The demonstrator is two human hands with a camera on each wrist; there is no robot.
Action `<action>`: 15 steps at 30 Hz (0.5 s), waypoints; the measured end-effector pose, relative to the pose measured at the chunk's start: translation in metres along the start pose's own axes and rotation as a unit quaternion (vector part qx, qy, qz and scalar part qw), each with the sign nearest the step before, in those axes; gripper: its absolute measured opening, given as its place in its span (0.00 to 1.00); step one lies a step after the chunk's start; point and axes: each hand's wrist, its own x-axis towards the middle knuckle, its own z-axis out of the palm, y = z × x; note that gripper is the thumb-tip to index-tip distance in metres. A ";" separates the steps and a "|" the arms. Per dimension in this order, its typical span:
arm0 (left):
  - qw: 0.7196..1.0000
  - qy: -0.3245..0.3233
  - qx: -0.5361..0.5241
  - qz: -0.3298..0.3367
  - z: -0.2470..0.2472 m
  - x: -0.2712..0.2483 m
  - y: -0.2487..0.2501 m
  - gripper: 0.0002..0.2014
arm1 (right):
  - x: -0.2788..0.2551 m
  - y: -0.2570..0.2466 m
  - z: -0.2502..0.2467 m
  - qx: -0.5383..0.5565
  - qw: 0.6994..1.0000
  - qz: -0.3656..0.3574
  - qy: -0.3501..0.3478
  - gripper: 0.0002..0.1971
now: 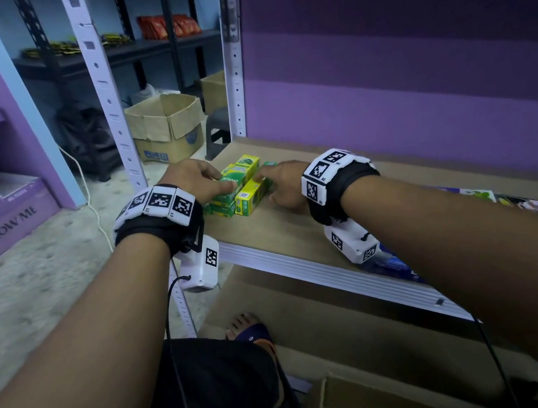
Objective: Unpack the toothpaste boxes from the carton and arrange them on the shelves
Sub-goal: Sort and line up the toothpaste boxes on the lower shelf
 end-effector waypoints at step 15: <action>0.999 0.011 0.013 -0.030 -0.003 -0.001 0.000 0.18 | -0.014 -0.002 -0.007 0.071 0.997 -0.012 0.012 0.05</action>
